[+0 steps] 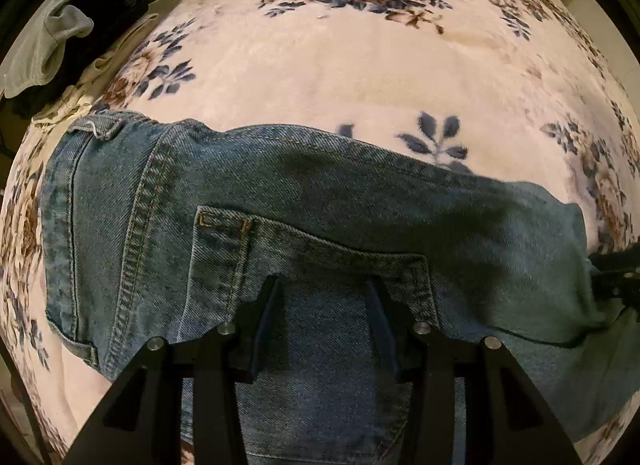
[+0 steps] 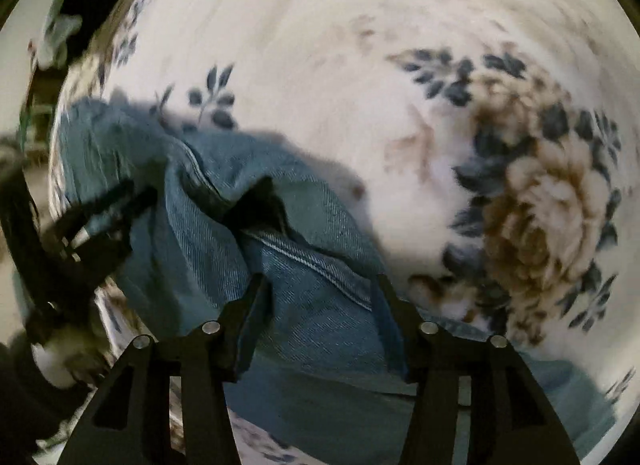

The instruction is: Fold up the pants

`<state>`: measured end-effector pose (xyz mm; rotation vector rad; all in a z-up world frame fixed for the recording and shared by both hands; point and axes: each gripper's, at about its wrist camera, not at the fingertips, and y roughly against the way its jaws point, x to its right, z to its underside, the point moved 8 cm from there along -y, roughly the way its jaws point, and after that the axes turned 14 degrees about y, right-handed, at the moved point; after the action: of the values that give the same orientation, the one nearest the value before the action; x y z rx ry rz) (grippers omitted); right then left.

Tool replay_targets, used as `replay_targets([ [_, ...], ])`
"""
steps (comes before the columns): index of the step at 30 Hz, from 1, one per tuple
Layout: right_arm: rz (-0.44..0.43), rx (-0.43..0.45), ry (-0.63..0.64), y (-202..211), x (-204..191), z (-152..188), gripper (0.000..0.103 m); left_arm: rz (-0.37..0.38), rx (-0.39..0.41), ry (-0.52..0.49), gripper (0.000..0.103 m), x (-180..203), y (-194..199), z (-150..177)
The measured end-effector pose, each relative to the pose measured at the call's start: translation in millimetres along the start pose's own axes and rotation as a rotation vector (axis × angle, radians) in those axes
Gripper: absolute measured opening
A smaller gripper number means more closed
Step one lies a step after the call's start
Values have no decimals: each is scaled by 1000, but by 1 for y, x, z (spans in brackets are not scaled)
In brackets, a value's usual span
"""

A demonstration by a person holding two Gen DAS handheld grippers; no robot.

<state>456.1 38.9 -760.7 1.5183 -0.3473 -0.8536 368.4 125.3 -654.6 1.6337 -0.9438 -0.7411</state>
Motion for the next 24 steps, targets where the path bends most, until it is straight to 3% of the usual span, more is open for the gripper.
replay_targets([
  [1,29,0,18,-2,-3,-2,26,-2,2,-1,41,0,0,0],
  [3,117,53,11,4,-14,-10,15,1,4,3,41,1,1,1],
  [5,150,148,-59,26,-17,-8,13,17,6,8,41,0,3,1],
  [7,83,268,-216,46,-1,0,9,23,6,6,41,0,3,2],
  [9,23,288,-461,39,40,22,1,18,-1,6,41,-1,2,2],
  [10,-37,284,-567,30,58,33,1,20,-4,10,41,-1,2,2],
  [12,-253,283,-764,10,78,52,2,21,-4,12,41,-2,2,2],
  [13,-364,304,-765,9,74,50,2,22,-4,13,41,-3,1,1],
  [14,-386,326,-721,17,69,45,3,22,-2,13,41,-3,1,1],
  [16,-312,324,-580,32,55,28,14,20,1,12,41,-3,0,1],
  [17,-309,324,-524,36,47,17,31,17,3,10,42,-3,0,1],
  [19,-321,296,-443,38,31,-6,51,7,8,6,42,-4,1,0],
  [20,-303,243,-388,34,24,-18,56,0,10,3,42,-2,2,0],
  [24,-228,-8,-251,-2,5,-36,56,-71,42,-47,42,6,9,-2],
])
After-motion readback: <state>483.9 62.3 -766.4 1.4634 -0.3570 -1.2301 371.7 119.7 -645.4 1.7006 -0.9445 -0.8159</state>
